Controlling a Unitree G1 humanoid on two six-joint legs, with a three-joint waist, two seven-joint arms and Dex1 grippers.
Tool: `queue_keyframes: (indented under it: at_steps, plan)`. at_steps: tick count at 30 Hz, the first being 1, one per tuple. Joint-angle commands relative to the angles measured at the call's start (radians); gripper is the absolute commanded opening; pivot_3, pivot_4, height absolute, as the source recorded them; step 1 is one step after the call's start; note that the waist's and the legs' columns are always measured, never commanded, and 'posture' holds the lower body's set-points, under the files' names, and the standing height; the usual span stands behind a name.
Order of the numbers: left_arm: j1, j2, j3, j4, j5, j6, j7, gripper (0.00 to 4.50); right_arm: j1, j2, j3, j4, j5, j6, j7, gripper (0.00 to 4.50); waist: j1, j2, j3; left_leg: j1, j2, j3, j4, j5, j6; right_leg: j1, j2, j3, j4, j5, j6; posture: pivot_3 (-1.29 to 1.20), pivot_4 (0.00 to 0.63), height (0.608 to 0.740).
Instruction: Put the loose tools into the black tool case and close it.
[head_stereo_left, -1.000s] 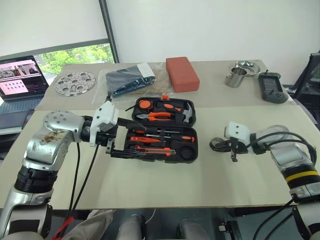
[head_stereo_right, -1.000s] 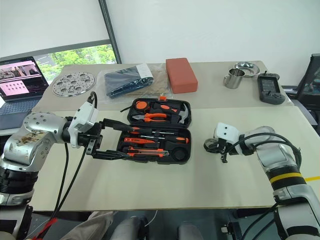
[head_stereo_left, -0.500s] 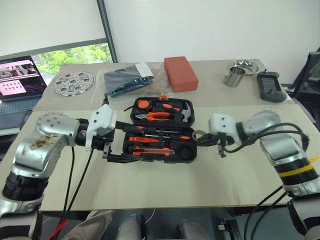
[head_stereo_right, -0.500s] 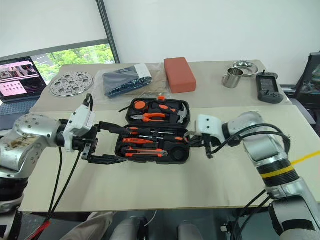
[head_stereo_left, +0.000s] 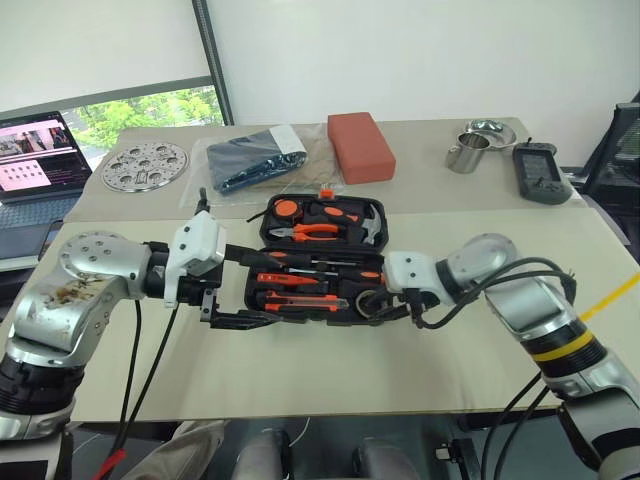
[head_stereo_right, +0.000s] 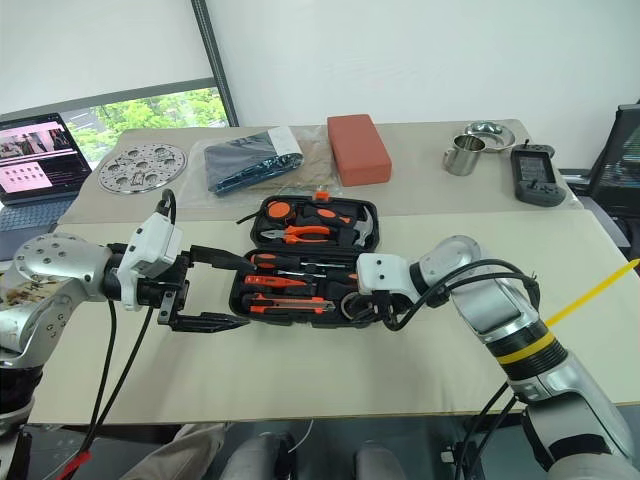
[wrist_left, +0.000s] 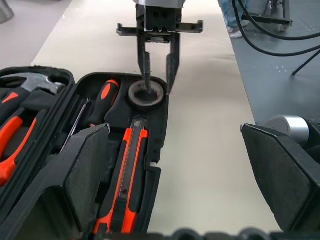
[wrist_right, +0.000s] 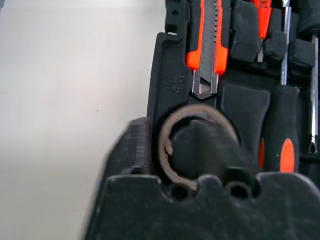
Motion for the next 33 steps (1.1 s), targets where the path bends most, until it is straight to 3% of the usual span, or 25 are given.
queue_keyframes:
  at_steps: [1, 5, 6, 10, 15, 23, 29, 32, 33]
  plan:
    - [0.009, 0.015, 0.040, -0.018, -0.019, -0.018, 0.007, 4.50, -0.022, 0.012, -0.029, -0.010, 0.016, -0.007, -0.008, 3.10, 0.000, 0.000, 0.000, 0.000, 0.000, 0.000, 0.000, 0.000, 0.000, 0.000, 0.000, 0.000, 0.000, 0.000, 0.000, 0.00, 0.150, 0.740]
    - [0.005, -0.001, 0.054, 0.013, -0.011, -0.038, 0.034, 4.50, -0.035, 0.019, -0.077, -0.011, 0.053, 0.023, -0.021, 4.45, 0.001, 0.000, 0.000, 0.000, 0.000, 0.000, 0.000, 0.000, 0.000, 0.000, 0.000, 0.000, 0.000, 0.000, 0.000, 0.00, 0.150, 0.740]
    - [0.001, -0.012, 0.059, 0.028, -0.006, -0.047, 0.049, 4.50, -0.040, 0.023, -0.095, -0.001, 0.063, 0.029, -0.033, 4.49, 0.001, 0.000, 0.000, 0.000, 0.000, 0.000, 0.000, 0.000, 0.000, 0.000, 0.000, 0.000, 0.000, 0.000, 0.000, 0.00, 0.150, 0.740]
    - [-0.032, -0.107, 0.068, 0.190, 0.088, -0.131, 0.201, 4.50, -0.094, 0.076, -0.209, 0.177, 0.096, 0.049, -0.154, 4.49, 0.000, 0.000, 0.000, 0.001, 0.000, 0.000, 0.000, 0.000, 0.000, 0.001, 0.000, 0.000, 0.001, 0.000, 0.000, 0.00, 0.150, 0.740]
    - [-0.106, -0.232, 0.103, 0.360, 0.057, -0.169, 0.273, 4.50, -0.165, 0.143, -0.301, 0.447, 0.100, 0.069, -0.300, 4.49, 0.001, -0.001, 0.000, 0.000, 0.000, 0.001, 0.001, 0.000, 0.000, 0.000, -0.001, 0.000, 0.000, 0.000, 0.000, 0.00, 0.150, 0.740]
    - [-0.405, -0.336, 0.030, 0.954, 0.218, -0.143, 0.404, 4.50, -0.358, 0.292, -0.517, 0.885, 0.200, 0.246, -0.566, 4.49, -0.004, -0.001, 0.000, 0.000, -0.001, 0.003, 0.000, 0.007, -0.010, -0.003, -0.001, 0.000, 0.004, 0.000, 0.000, 0.00, 0.150, 0.740]
    - [-0.602, -0.385, 0.081, 1.339, 0.248, -0.150, 0.479, 4.50, -0.436, 0.322, -0.580, 1.047, 0.237, 0.263, -0.591, 4.49, -0.005, -0.001, 0.000, -0.004, 0.000, 0.005, -0.003, 0.009, -0.014, -0.010, 0.000, -0.002, 0.005, 0.000, 0.000, 0.00, 0.150, 0.740]
    - [-0.651, -0.389, 0.092, 1.451, 0.274, -0.170, 0.511, 4.50, -0.439, 0.333, -0.546, 1.077, 0.205, 0.249, -0.567, 3.81, -0.009, -0.001, 0.000, -0.004, 0.000, 0.005, -0.005, 0.009, -0.014, -0.010, 0.000, -0.002, 0.006, 0.000, 0.000, 0.00, 0.150, 0.740]
    - [-0.658, -0.390, 0.091, 1.476, 0.285, -0.177, 0.516, 4.50, -0.437, 0.336, -0.533, 1.081, 0.195, 0.247, -0.560, 3.38, -0.010, -0.001, 0.000, -0.004, 0.000, 0.005, -0.005, 0.009, -0.014, -0.010, 0.000, -0.002, 0.006, 0.000, 0.000, 0.00, 0.150, 0.740]
